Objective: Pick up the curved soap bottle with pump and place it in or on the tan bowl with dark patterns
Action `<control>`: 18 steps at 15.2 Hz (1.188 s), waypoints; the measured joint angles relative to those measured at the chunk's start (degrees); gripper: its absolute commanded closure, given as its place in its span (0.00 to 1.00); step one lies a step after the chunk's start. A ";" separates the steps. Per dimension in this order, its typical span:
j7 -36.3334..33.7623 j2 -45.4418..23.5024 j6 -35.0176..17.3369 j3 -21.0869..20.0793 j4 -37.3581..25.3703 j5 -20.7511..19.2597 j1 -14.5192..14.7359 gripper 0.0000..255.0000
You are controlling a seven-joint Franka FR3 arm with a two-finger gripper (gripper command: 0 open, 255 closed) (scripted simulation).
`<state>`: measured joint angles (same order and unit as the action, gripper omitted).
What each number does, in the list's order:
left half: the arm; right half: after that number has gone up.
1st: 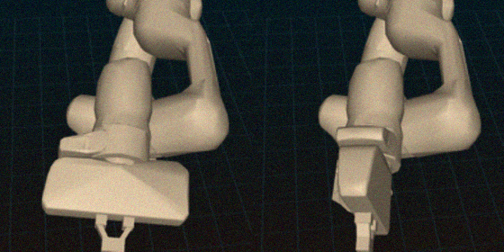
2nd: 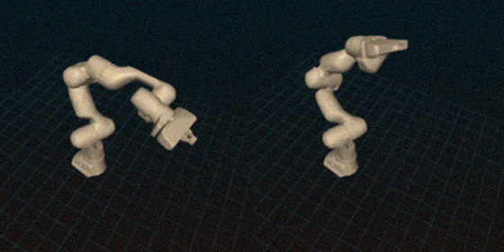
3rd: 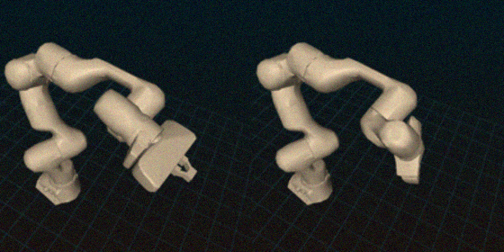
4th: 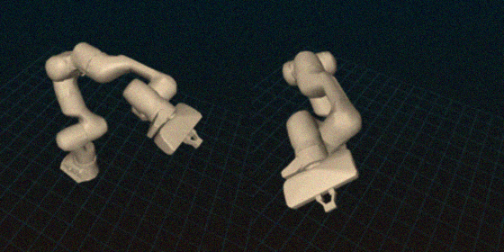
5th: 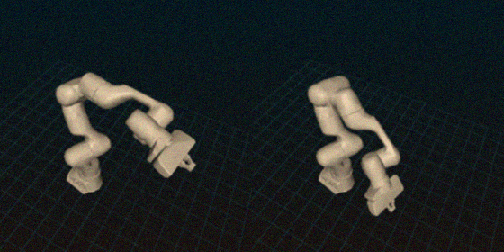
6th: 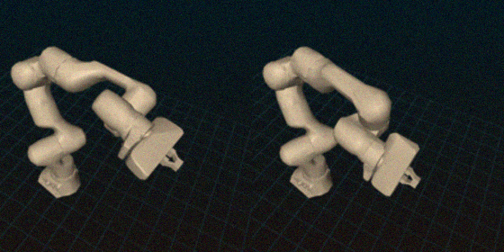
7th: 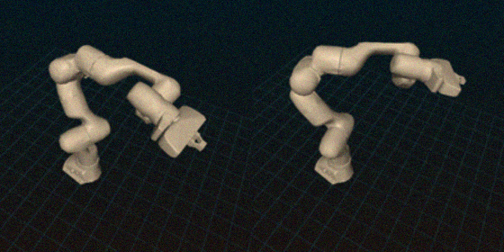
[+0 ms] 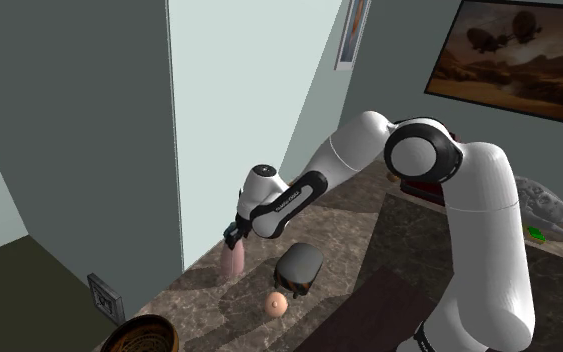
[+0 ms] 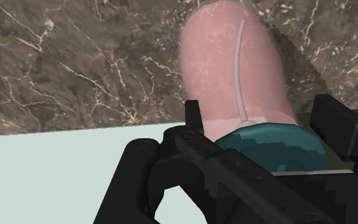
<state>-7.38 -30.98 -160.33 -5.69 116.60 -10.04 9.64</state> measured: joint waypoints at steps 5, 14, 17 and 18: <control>0.49 3.24 2.76 -0.79 0.50 0.73 -0.49 1.00; 1.82 8.38 7.73 -2.03 0.65 2.25 -1.51 1.00; 2.20 10.21 9.53 -2.41 0.66 2.79 -1.76 1.00; 2.25 10.54 10.12 -2.49 0.40 2.91 -1.77 1.00</control>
<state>-5.13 -20.44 -150.20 -8.18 117.00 -7.13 7.87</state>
